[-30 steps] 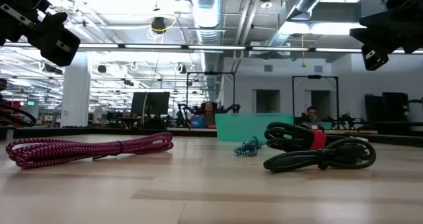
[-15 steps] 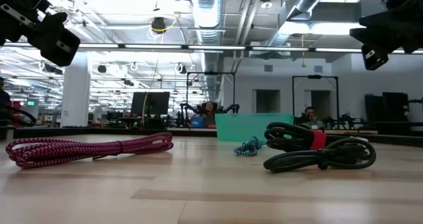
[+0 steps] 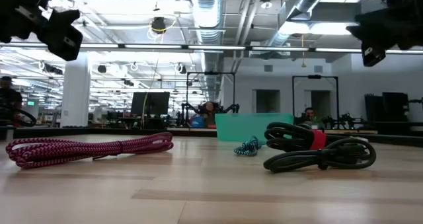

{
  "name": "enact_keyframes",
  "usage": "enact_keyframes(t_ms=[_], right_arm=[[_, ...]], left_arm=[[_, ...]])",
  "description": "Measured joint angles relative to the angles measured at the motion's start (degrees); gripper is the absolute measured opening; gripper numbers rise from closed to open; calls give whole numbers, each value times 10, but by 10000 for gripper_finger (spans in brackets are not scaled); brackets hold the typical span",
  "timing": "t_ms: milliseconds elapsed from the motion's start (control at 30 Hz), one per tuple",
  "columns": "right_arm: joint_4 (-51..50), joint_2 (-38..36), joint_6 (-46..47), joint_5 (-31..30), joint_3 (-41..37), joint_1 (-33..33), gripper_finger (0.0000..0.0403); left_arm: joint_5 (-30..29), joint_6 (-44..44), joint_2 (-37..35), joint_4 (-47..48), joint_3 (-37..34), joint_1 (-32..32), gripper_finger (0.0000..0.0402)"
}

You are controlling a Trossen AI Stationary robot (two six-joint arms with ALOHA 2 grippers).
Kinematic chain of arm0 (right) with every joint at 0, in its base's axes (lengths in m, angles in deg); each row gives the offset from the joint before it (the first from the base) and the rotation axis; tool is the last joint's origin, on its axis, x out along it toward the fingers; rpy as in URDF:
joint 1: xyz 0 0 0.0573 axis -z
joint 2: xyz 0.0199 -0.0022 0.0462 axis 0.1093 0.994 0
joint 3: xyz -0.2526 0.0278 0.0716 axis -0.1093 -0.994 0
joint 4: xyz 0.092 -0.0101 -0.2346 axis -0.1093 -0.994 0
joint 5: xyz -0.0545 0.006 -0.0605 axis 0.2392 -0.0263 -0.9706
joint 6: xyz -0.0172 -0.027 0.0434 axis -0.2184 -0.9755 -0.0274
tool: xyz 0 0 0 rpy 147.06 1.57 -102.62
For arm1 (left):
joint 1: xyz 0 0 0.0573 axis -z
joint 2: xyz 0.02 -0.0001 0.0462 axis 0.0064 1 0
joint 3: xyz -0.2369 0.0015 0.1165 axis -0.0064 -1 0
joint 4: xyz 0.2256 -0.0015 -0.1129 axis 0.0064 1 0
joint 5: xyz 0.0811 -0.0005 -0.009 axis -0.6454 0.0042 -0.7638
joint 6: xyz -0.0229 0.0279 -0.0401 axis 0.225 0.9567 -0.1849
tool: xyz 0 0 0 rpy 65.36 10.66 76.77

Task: Pick and place USB-C Cables
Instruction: Put the blue charger cable into the light blue bin

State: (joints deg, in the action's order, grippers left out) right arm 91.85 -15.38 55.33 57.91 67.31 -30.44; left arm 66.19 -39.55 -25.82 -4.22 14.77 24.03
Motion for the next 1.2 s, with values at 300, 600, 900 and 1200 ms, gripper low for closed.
enact_keyframes(t_ms=[300, 600, 900, 1200], right_arm=[[39, 0, 12, 0, 1, 3, 137], [121, 0, 70, 0, 2, 3, 137], [119, 0, 38, -1, 2, 5, 137], [258, 0, 28, -4, 3, 29, 141]], left_arm=[[-132, -15, 0, -30, 0, 0, 194], [-173, -27, 0, -46, 0, 0, 194], [-299, -30, 0, -68, 0, 0, 194], [-332, -34, 0, -73, 53, 0, 203]])
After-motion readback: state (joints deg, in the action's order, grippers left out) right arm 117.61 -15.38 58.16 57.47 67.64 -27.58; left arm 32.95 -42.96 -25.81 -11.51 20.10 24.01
